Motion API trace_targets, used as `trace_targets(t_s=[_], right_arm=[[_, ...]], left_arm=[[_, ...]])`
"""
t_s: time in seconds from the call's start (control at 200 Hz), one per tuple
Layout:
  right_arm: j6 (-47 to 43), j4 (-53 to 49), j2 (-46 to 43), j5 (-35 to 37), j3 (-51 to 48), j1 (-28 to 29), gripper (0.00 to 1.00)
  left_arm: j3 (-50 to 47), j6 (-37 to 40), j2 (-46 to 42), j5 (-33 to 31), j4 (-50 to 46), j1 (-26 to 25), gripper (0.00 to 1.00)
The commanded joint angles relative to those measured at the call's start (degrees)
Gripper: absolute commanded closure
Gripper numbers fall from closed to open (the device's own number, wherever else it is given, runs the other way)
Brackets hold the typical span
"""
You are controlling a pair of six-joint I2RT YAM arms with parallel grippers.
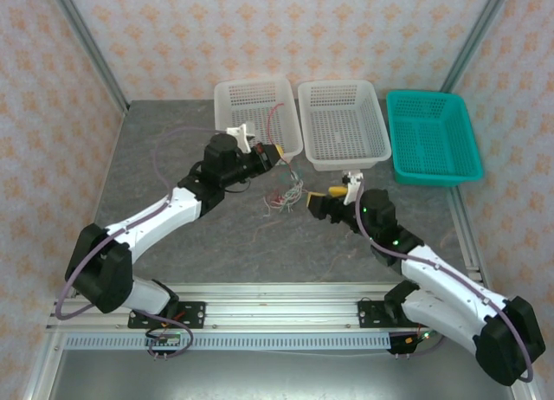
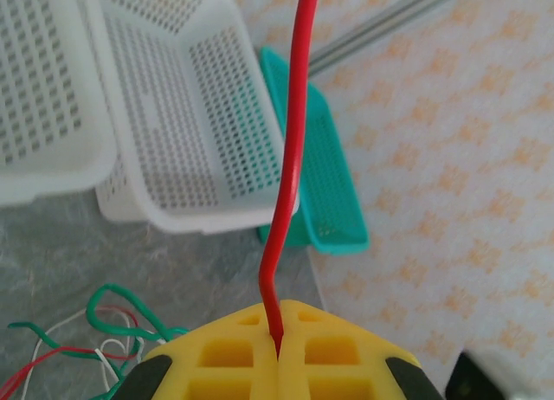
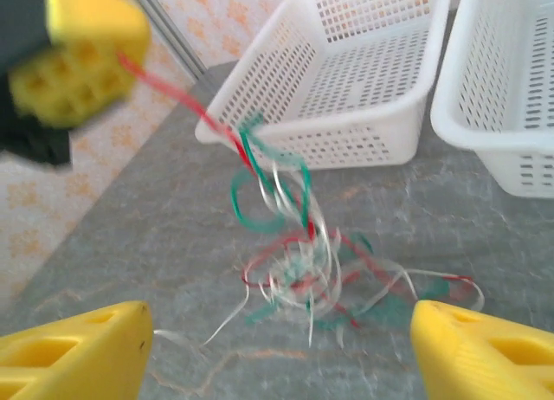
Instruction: Untangle the cables
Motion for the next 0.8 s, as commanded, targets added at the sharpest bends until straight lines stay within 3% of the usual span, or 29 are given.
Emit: trace_targets(t_s=[0.0, 0.12, 0.23, 0.53, 0.731, 0.791], right_arm=[[2.3, 4.3, 8.2, -7.6, 1.7, -2.7, 0.32], [6.2, 18.0, 20.0, -16.8, 0.9, -5.4, 0.44], [8.1, 30.2, 28.1, -23.6, -0.9, -6.0, 0.46], [11.6, 37.1, 37.7, -28.5, 0.4, -6.0, 0.44], [11.1, 36.9, 41.5, -23.6, 1.3, -6.0, 0.83], [11.7, 34.7, 42.2, -20.5, 1.5, -6.0, 0.90]], left_arm=[[-0.6, 1.4, -0.3, 1.0, 1.1, -1.4, 1.00], [-1.4, 1.3, -0.8, -0.1, 1.3, -1.4, 1.00], [-1.2, 1.6, -0.8, -0.7, 1.2, -1.4, 1.00], [-1.2, -0.5, -0.1, -0.1, 3.8, -1.4, 1.00], [-1.1, 0.1, -1.1, -0.5, 2.6, -1.1, 1.00], [-1.0, 0.8, -2.1, -1.5, 0.7, -0.4, 1.00]])
